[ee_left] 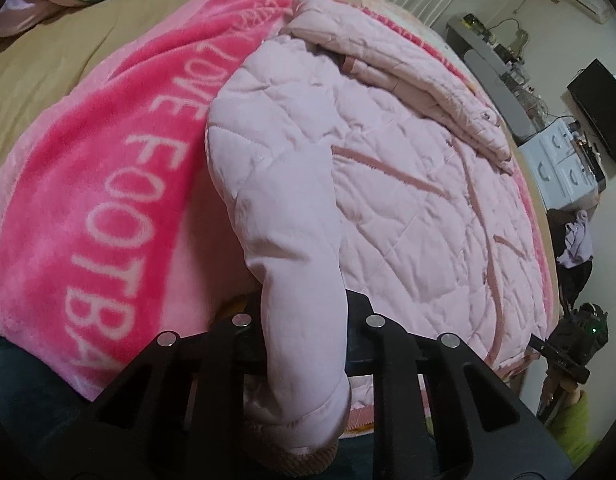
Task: Fold large clothes
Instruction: 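Grasp the ribbed hem band of the quilted pink jacket with both tools, then lift the hem with both tools and fold it up toward the collar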
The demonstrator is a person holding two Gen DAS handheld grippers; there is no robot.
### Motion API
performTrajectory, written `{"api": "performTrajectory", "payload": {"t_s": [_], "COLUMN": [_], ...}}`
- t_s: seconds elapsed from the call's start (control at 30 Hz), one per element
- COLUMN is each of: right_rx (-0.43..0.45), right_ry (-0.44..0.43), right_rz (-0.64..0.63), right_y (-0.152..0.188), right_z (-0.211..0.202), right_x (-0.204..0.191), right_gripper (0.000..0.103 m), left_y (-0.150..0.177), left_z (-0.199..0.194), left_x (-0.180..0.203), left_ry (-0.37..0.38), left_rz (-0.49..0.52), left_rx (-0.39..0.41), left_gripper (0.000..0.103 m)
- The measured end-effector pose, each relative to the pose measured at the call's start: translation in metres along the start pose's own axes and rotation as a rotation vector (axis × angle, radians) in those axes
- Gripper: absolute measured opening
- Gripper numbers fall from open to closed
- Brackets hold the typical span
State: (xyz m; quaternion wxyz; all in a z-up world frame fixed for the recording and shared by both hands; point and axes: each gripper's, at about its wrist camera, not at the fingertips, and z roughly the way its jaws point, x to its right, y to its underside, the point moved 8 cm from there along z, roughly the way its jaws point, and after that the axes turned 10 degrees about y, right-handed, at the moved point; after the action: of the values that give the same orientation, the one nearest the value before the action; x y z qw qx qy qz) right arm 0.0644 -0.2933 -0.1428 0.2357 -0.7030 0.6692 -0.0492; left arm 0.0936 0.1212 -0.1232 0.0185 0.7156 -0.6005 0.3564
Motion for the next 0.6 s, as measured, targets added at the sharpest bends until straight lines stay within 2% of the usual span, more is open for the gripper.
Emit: {"api": "performTrajectory", "payload": {"t_s": [0.03, 0.13, 0.27, 0.4, 0.6], "right_rx": [0.01, 0.06, 0.179, 0.282, 0.379], "right_ry": [-0.012, -0.017, -0.06, -0.104, -0.13], "right_rz": [-0.009, -0.042, -0.084, -0.102, -0.128], "right_y": [-0.002, -0.013, -0.036, -0.065, -0.097], "right_z": [-0.003, -0.015, -0.045, -0.074, -0.098], "right_x": [-0.004, -0.014, -0.031, -0.039, -0.052], "right_gripper": [0.034, 0.025, 0.023, 0.021, 0.02], "left_y": [-0.001, -0.004, -0.01, -0.018, -0.033], "left_z": [-0.003, -0.007, -0.016, -0.022, -0.035], "left_x": [0.001, 0.004, 0.008, 0.017, 0.034], "left_ry": [0.008, 0.022, 0.034, 0.009, 0.0], "left_rz": [-0.001, -0.002, 0.003, 0.04, 0.073], "left_rx": [0.01, 0.032, 0.07, 0.099, 0.15], "left_gripper": [0.012, 0.011, 0.011, 0.011, 0.011]}}
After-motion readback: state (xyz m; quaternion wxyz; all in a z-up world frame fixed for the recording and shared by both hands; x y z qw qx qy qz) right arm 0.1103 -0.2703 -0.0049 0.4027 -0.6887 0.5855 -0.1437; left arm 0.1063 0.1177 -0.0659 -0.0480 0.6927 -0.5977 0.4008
